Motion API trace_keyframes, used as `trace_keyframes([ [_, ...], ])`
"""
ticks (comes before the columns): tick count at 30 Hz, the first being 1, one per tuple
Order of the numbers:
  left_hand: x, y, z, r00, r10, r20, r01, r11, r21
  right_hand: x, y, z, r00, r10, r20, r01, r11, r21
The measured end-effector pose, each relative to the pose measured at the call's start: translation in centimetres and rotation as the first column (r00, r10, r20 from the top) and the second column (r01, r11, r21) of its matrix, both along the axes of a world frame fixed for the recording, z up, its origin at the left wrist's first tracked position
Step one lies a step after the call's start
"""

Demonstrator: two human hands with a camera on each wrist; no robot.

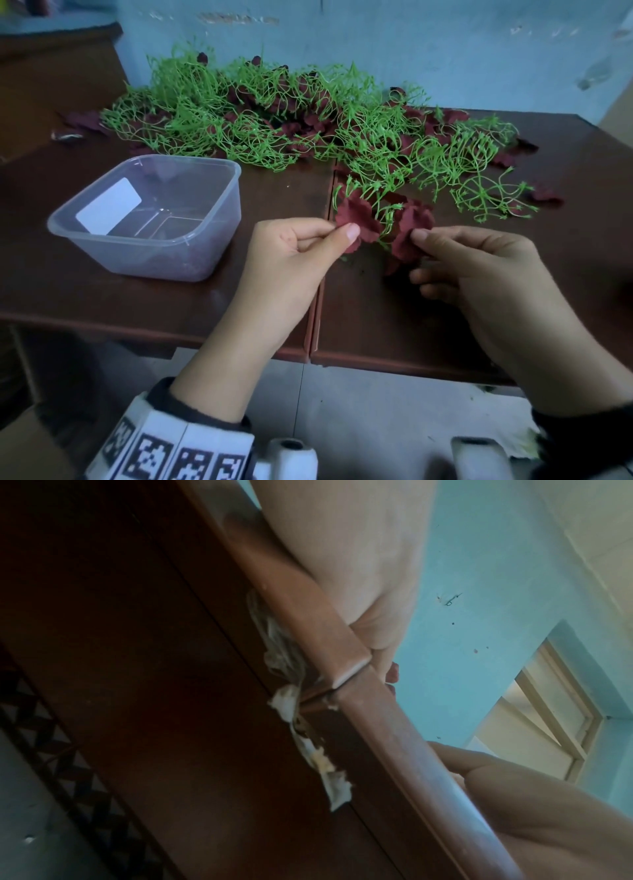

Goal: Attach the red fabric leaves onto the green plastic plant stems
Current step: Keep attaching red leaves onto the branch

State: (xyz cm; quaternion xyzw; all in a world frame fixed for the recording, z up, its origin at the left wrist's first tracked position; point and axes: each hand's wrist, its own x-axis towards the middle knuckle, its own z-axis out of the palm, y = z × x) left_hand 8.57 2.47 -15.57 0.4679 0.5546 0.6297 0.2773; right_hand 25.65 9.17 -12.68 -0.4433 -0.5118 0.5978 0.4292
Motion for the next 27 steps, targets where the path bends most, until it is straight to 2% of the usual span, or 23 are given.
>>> trace_keyframes([
  [3, 0.3, 0.1, 0.2, 0.999, 0.017, 0.044, -0.017, 1.000, 0.005, 0.7, 0.1, -0.1, 0.964, -0.148, 0.221, 0.103, 0.974, 0.203],
  [5, 0.3, 0.1, 0.1, 0.998, 0.021, 0.060, -0.022, 1.000, 0.011, 1.0, 0.2, -0.3, 0.897, -0.283, 0.341, 0.144, 0.913, 0.381],
  [7, 0.2, 0.2, -0.1, 0.998, 0.022, 0.056, -0.023, 1.000, 0.017, 1.3, 0.2, -0.5, 0.834, -0.371, 0.409, 0.145, 0.862, 0.486],
  [10, 0.4, 0.0, 0.0, 1.000, 0.019, 0.002, -0.019, 1.000, 0.013, 1.4, 0.2, -0.4, 0.790, -0.377, 0.484, 0.126, 0.871, 0.474],
  [14, 0.5, -0.1, 0.0, 0.996, 0.032, -0.082, -0.032, 0.999, -0.005, 1.8, -0.2, -0.2, 0.777, -0.390, 0.495, 0.146, 0.875, 0.461],
  [17, 0.6, 0.0, 0.0, 0.996, -0.001, -0.092, 0.000, 1.000, -0.001, 2.1, -0.3, -0.1, 0.756, -0.381, 0.533, 0.150, 0.893, 0.425],
  [20, 0.8, -0.1, 0.4, 0.999, -0.018, -0.041, 0.018, 1.000, -0.006, 2.2, -0.7, 0.2, 0.728, -0.382, 0.569, 0.122, 0.890, 0.440],
  [22, 0.9, -0.2, 0.5, 0.999, -0.031, -0.006, 0.031, 1.000, -0.004, 2.1, -1.1, 0.4, 0.759, -0.401, 0.513, 0.098, 0.849, 0.519],
  [24, 1.0, -0.1, 0.5, 1.000, -0.024, 0.009, 0.024, 1.000, 0.007, 1.8, -1.6, 0.3, 0.825, -0.358, 0.437, 0.026, 0.797, 0.603],
  [27, 1.3, -0.4, 0.4, 0.999, -0.030, -0.041, 0.032, 0.998, 0.047, 1.0, -2.8, 0.1, 0.935, -0.127, 0.331, -0.119, 0.768, 0.630],
])
